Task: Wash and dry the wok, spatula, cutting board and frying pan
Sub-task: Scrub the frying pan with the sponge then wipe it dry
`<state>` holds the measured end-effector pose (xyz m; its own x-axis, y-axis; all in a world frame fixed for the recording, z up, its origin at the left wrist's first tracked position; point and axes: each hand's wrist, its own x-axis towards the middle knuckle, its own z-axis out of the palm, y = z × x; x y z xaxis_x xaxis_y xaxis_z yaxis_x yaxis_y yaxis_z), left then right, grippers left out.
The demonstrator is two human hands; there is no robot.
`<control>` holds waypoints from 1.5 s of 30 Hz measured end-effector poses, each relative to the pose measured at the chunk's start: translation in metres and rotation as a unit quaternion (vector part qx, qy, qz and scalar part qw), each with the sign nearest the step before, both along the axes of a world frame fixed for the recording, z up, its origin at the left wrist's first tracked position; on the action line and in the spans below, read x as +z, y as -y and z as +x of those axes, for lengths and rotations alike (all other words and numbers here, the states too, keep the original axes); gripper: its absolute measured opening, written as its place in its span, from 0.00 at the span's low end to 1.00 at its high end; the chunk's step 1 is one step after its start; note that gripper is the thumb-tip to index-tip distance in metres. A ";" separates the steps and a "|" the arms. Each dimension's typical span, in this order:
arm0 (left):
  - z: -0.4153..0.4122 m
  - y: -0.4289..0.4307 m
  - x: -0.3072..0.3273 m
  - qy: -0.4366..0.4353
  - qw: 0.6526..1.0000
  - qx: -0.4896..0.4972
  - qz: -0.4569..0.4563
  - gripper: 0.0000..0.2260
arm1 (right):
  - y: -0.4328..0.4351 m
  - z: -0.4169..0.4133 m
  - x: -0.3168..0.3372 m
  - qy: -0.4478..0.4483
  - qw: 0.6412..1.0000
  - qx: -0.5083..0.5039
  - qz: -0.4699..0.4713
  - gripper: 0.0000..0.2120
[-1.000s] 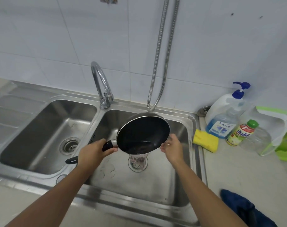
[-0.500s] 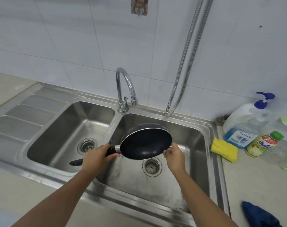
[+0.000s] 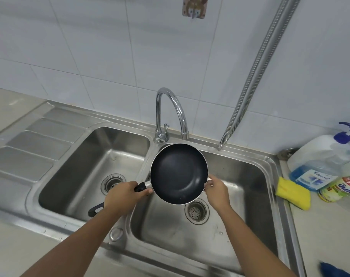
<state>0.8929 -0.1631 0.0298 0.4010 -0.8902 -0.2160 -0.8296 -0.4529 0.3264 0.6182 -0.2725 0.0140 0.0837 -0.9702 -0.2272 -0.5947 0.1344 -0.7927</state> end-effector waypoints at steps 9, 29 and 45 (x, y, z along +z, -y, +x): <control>0.061 0.024 -0.012 -0.097 0.995 0.015 0.019 0.42 | 0.077 0.081 0.062 -0.040 0.993 0.089 -0.065 0.18; 0.056 0.019 -0.007 -0.145 0.985 -0.010 0.088 0.36 | 0.082 0.124 0.048 -0.139 0.929 0.332 -0.086 0.27; 0.010 0.017 0.006 -0.114 0.990 -0.045 0.063 0.33 | -0.008 0.071 0.025 -0.354 0.849 0.390 0.031 0.29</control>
<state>0.9032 -0.1803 0.0361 0.2485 -0.8806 -0.4034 -0.7795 -0.4290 0.4564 0.6894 -0.2641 0.0389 0.5160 -0.6669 -0.5375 -0.8470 -0.4908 -0.2041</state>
